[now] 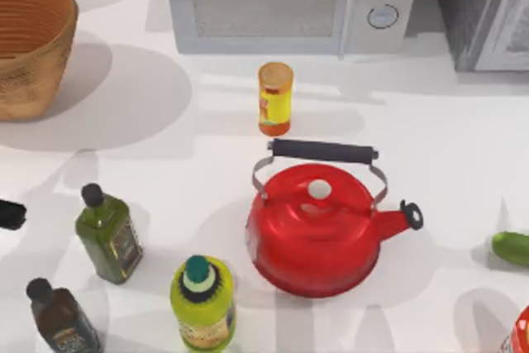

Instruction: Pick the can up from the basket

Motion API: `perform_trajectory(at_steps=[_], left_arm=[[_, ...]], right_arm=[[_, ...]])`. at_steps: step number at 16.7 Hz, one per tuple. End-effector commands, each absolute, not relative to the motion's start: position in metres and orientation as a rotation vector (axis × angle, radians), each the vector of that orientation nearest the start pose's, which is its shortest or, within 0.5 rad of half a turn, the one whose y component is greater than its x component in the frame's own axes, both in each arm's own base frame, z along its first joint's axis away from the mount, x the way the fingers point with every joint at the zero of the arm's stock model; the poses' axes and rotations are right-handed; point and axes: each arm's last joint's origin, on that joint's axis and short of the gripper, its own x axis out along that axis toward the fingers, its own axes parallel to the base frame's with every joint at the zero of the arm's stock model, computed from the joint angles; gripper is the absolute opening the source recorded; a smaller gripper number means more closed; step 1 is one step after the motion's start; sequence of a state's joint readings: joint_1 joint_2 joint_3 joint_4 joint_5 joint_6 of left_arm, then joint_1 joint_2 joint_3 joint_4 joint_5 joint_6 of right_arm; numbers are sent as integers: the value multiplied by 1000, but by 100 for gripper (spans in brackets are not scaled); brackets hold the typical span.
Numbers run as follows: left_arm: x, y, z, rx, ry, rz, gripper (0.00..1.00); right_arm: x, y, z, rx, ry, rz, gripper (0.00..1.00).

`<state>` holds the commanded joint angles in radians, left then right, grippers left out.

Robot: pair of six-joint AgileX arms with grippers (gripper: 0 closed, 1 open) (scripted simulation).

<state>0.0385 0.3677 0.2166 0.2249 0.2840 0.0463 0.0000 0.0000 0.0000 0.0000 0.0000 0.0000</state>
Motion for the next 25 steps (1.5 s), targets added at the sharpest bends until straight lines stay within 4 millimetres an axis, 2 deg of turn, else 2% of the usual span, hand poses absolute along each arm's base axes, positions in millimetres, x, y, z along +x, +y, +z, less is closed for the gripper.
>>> perform_trajectory(at_steps=[3,5,7,9,12,14,16,18,21,23,25], left_arm=[[161,-7,259,88,-127,-422,0],[192,-8,275,114,-158,-555,0],[229,-10,280,137,-179,-692,0],[269,-14,273,152,-191,-830,0],[324,-23,237,156,-187,-1032,0],[353,-32,201,145,-171,-1157,0],[373,-44,159,123,-144,-1273,0],[383,-57,115,91,-107,-1374,0],[383,-73,58,43,-51,-1489,0],[377,-83,32,17,-20,-1545,0],[372,-92,20,2,-3,-1584,0]], right_arm=[[106,-1,160,0,0,0,100],[106,-1,160,0,0,0,100],[106,-1,160,0,0,0,100],[106,-1,160,0,0,0,100],[106,-1,160,0,0,0,100],[106,-1,160,0,0,0,100],[106,-1,160,0,0,0,100],[106,-1,160,0,0,0,100],[106,-1,160,0,0,0,100],[106,-1,160,0,0,0,100],[106,-1,160,0,0,0,100]])
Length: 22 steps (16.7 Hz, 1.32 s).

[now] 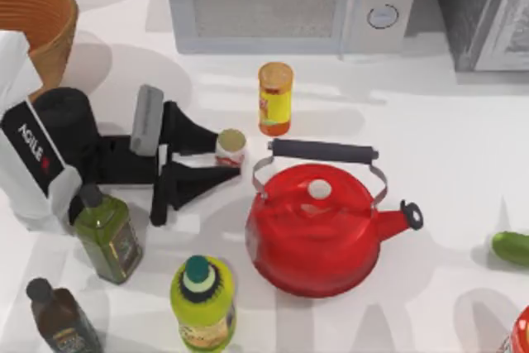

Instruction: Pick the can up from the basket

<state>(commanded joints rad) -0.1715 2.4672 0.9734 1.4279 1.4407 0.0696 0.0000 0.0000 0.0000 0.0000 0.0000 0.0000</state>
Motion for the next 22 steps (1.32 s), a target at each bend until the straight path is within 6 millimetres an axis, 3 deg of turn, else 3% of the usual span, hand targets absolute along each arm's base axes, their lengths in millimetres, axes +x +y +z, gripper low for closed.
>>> perform_trajectory(at_steps=[5,18,22], left_arm=[[371,-94,18,0,0,-1591,0],[371,-94,18,0,0,-1591,98],[371,-94,18,0,0,-1591,100]], right_arm=[[106,-1,160,0,0,0,100],[106,-1,160,0,0,0,100],[106,-1,160,0,0,0,100]])
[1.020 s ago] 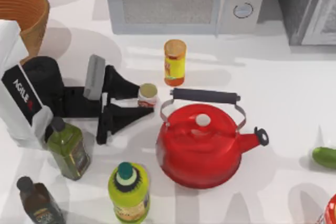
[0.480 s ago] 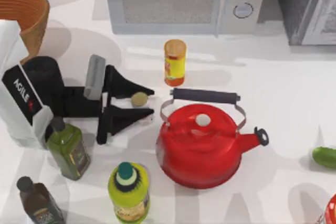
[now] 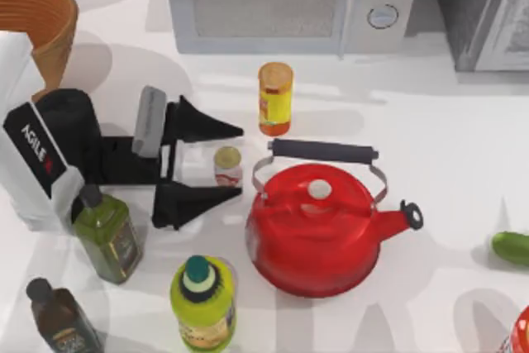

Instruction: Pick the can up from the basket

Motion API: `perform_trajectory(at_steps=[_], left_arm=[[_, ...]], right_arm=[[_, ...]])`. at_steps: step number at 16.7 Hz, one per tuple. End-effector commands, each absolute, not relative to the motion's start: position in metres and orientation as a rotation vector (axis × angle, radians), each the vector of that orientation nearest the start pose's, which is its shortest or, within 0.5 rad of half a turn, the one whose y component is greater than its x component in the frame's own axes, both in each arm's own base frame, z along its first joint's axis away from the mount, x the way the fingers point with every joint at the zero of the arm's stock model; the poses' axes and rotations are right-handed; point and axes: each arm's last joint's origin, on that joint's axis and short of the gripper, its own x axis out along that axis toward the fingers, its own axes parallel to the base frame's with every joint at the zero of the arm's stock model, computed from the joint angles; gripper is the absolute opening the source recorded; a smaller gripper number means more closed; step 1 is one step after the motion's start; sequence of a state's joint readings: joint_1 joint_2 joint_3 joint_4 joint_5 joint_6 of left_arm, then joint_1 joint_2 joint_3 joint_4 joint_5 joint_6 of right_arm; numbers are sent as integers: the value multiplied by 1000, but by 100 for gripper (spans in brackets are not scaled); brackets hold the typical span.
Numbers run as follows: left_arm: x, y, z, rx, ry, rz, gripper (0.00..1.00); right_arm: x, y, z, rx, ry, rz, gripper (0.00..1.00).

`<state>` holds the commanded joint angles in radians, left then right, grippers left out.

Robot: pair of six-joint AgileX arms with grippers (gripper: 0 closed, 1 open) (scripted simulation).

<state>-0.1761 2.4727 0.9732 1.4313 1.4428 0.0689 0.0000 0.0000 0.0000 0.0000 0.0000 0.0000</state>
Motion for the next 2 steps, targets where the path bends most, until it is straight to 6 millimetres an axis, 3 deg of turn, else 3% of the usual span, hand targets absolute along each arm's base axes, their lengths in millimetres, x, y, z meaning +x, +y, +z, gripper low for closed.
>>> perform_trajectory(at_steps=[2], left_arm=[[371,-94,18,0,0,-1591,100]], right_arm=[[106,-1,160,0,0,0,100]])
